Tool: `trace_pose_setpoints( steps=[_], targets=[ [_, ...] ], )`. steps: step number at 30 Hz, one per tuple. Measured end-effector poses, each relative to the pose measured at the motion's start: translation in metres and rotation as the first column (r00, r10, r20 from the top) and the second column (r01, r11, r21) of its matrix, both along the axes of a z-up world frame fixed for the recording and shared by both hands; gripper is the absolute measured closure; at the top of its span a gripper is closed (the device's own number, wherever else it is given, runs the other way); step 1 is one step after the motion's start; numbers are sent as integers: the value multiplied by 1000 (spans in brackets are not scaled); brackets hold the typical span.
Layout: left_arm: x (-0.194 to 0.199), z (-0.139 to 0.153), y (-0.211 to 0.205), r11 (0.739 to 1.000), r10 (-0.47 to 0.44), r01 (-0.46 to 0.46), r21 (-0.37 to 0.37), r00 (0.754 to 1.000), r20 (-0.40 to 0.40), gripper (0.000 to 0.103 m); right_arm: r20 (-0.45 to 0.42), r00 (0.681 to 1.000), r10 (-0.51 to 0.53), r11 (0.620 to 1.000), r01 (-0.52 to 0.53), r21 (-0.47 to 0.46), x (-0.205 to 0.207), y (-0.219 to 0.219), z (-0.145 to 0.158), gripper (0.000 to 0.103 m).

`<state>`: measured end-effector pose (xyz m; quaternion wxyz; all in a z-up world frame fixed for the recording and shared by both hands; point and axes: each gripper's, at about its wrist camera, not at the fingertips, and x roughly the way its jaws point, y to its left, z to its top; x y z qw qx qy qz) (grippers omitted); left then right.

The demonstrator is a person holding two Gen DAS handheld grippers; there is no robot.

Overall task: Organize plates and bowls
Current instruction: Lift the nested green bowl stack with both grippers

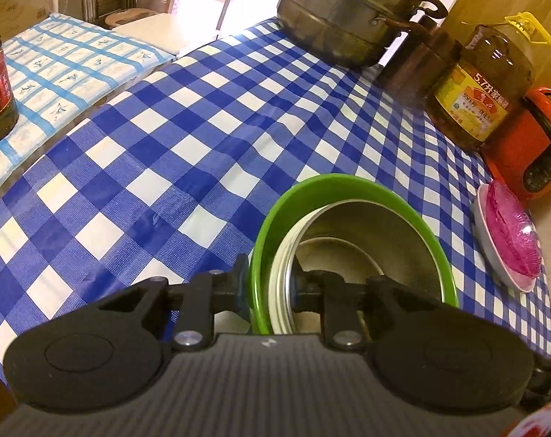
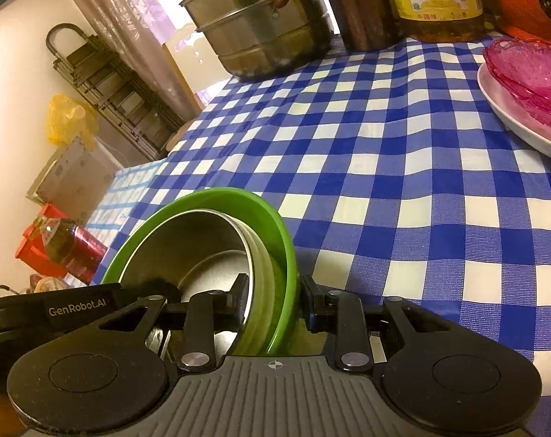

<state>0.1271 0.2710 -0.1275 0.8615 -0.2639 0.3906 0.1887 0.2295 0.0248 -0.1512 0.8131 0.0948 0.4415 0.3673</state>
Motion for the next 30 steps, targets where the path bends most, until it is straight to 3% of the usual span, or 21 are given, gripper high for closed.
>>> trace_pose_setpoints(
  steps=[14,30],
  targets=[
    [-6,1,-5,1000,29,-29,0,999,20,85,-22,999,-24,1000,24,14,3,-4,-2,74],
    [-6,15,-42,999,-44,44,4,998,38,84,-44,993,-111,994,112,18,-3,-50,11,75]
  ],
)
